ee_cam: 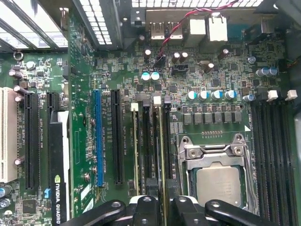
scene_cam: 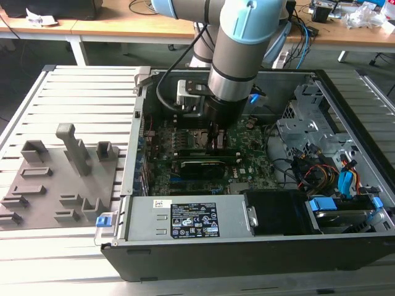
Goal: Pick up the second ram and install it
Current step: 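Insert the second ram into the second slot, then press down the second ram until it locks into place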
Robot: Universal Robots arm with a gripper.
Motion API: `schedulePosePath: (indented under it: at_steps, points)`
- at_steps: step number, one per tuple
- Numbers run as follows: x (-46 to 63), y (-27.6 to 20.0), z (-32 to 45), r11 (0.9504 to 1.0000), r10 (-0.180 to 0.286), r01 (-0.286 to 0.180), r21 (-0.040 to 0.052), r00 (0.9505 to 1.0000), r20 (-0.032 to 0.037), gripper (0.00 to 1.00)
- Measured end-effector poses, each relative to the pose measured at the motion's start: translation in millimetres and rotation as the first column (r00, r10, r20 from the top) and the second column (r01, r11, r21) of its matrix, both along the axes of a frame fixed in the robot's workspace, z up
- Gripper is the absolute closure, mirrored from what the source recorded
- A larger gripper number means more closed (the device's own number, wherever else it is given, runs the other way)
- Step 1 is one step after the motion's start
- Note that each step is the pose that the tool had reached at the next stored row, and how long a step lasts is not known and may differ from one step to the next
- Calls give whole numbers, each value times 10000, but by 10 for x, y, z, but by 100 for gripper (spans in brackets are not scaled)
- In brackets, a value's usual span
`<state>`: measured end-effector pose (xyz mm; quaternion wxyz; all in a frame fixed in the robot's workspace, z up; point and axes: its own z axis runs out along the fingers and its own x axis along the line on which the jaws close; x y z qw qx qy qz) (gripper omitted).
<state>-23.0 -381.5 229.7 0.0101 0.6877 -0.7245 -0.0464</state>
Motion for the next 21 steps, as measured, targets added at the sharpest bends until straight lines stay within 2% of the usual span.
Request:
schedulePosePath:
  at_steps: [2,3,5,13,15,17,19,21]
  points:
    - [0,38,180,10000,1,-1,-12,10000,9,80]
    - [1,54,266,10000,1,-1,-16,10000,19,87]
    - [1,58,339,10000,1,-1,-15,10000,30,89]
    - [3,58,341,10000,0,0,-14,10000,30,89]
    - [191,58,286,10000,1,-1,-17,10000,-44,89]
    - [348,58,213,10000,0,0,-17,10000,-74,89]
    - [445,58,161,10000,1,-1,-18,10000,-87,89]
    - [484,57,65,10000,7,-7,-18,9999,-112,89]
